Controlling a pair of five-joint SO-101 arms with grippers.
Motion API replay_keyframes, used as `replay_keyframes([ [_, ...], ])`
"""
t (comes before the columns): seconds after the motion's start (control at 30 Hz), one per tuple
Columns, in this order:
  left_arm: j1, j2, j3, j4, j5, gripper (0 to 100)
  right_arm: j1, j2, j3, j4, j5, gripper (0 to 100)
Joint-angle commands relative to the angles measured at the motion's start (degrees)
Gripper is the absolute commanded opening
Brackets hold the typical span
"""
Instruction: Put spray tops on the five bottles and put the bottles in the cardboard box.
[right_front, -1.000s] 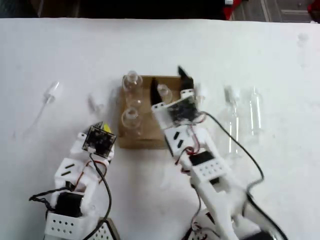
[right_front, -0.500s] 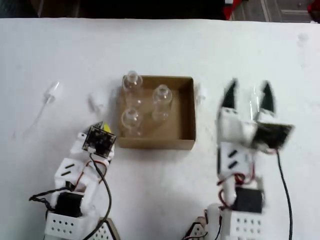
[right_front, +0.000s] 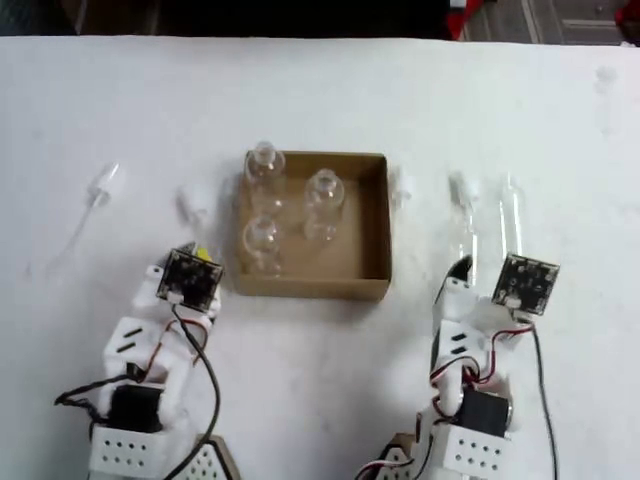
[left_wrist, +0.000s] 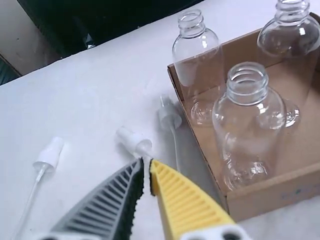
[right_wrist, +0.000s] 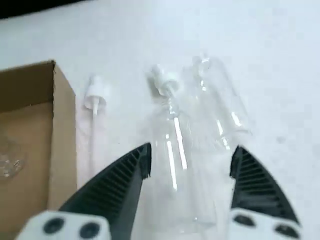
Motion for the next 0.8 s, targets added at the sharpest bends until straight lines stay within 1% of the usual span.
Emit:
replay_keyframes([
  [0.0,-0.92,-0.66,-0.18,-0.26,1.32,3,0.75,-0.31,0.53,0.04,-0.26,22.9],
  [0.3,-0.92,-0.66,-0.18,-0.26,2.2,3,0.66,-0.13,1.05,0.57,-0.09,22.9],
  [0.5,-0.84,-0.66,-0.18,-0.26,2.2,3,0.75,-0.13,1.05,3.56,-0.09,22.7],
  [0.57,-0.84,-0.66,-0.18,-0.26,2.2,3,0.75,-0.13,1.05,4.0,-0.09,19.3],
  [0.73,-0.84,-0.66,-0.18,-0.26,2.2,3,0.75,-0.31,1.05,3.12,0.0,1.4],
  [0.77,-0.84,-0.66,-0.18,-0.26,2.2,3,0.84,-0.31,1.05,2.42,0.0,1.5],
])
